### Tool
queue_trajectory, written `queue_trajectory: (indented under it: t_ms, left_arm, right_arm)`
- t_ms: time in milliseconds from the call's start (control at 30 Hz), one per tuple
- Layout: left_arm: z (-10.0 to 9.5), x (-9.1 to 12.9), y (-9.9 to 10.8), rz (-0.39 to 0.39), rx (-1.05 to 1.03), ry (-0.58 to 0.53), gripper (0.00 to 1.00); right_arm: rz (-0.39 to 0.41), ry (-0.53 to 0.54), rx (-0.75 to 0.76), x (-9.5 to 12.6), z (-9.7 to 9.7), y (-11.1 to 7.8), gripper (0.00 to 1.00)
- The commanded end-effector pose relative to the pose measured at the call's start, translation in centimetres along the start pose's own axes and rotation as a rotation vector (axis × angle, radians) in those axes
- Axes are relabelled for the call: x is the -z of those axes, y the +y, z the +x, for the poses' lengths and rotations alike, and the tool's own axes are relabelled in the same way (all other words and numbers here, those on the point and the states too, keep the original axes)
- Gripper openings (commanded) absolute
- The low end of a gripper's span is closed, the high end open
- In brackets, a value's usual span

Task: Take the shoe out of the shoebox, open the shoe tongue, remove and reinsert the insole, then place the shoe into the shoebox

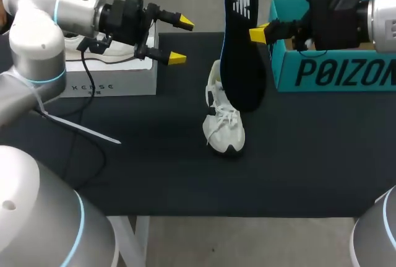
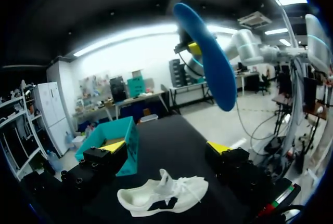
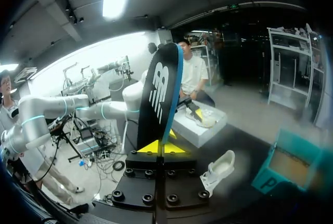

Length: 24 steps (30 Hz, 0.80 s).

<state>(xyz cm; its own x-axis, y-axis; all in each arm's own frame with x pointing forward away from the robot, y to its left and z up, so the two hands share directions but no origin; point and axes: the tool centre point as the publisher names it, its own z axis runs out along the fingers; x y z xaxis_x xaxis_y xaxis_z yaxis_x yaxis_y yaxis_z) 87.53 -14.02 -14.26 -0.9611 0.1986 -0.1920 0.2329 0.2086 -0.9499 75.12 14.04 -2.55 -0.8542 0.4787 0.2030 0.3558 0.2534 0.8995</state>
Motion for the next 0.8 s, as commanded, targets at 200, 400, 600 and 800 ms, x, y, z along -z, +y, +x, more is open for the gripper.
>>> queue_trajectory:
  t_ms: [200, 400, 600, 800]
  left_arm:
    - [0.00, -0.79, 0.52, -0.023, 0.241, -0.082, 1.00]
    - [0.40, -0.70, 0.54, 0.162, 0.709, -0.176, 1.00]
    - [0.44, -0.37, 0.55, 0.230, 0.812, -0.192, 1.00]
    - [0.44, -0.37, 0.55, 0.230, 0.812, -0.192, 1.00]
  right_arm:
    - [0.001, -0.001, 0.000, -0.30, -0.07, 0.02, 0.00]
    - [0.001, -0.001, 0.000, -0.30, -0.07, 0.02, 0.00]
    - [0.001, -0.001, 0.000, -0.30, -0.07, 0.02, 0.00]
    - [0.001, -0.001, 0.000, -0.30, -0.07, 0.02, 0.00]
